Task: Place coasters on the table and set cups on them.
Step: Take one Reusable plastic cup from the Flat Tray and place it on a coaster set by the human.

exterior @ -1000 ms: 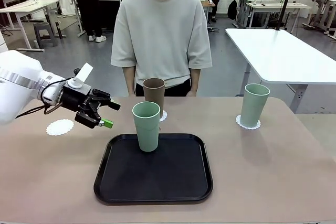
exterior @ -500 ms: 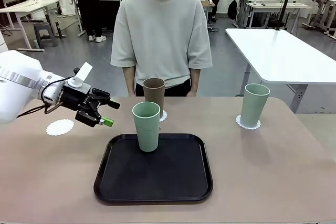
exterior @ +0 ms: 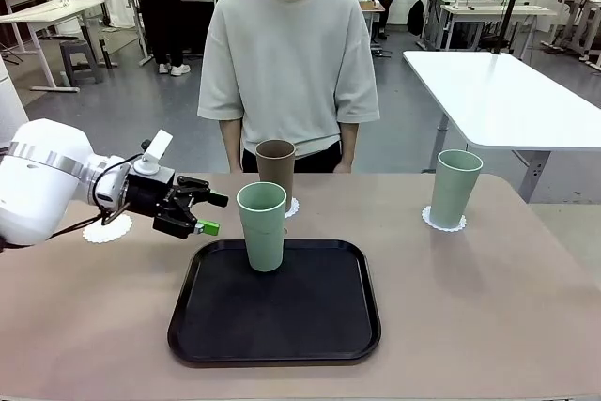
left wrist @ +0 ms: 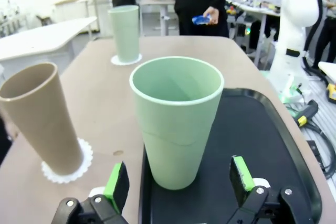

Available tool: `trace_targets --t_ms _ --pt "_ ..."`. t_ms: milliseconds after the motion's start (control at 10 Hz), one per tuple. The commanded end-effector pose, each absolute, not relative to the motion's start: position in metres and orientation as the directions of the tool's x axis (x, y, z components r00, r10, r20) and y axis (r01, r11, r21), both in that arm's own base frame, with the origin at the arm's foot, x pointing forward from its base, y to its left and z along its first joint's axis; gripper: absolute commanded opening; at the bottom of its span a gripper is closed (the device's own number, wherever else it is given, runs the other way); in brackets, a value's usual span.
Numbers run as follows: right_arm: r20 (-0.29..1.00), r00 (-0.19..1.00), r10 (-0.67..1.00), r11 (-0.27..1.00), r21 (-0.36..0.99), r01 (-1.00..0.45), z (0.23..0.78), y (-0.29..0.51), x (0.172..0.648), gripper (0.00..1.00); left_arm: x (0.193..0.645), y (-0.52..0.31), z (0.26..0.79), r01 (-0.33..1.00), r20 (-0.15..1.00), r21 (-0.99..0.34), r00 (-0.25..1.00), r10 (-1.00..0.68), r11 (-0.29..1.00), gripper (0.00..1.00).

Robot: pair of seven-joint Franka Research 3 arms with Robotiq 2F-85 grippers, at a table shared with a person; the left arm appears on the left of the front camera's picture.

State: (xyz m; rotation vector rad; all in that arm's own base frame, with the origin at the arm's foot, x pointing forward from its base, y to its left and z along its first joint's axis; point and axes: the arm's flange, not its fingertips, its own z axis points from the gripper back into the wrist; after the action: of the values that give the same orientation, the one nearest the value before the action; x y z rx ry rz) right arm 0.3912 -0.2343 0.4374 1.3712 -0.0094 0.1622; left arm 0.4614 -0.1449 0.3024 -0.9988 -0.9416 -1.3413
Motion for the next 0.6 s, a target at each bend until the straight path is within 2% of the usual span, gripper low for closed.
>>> trace_targets --t_ms 0,200,500 --pt "0.098 0.99 0.1 0.183 0.976 -0.115 0.439 -0.234 0.392 1.0 0.468 -0.137 0.29 0.999 0.972 0.021 -0.031 -0.234 -0.047 1.0" --pt "0.098 0.99 0.1 0.183 0.976 -0.115 0.439 -0.234 0.392 1.0 0.472 -0.136 0.28 0.997 0.98 0.043 -0.055 -0.192 -0.069 1.0" --pt "0.098 0.99 0.1 0.183 0.976 -0.115 0.439 -0.234 0.392 1.0 0.475 -0.149 0.269 1.0 0.964 -0.014 0.012 -0.266 -0.007 1.0"
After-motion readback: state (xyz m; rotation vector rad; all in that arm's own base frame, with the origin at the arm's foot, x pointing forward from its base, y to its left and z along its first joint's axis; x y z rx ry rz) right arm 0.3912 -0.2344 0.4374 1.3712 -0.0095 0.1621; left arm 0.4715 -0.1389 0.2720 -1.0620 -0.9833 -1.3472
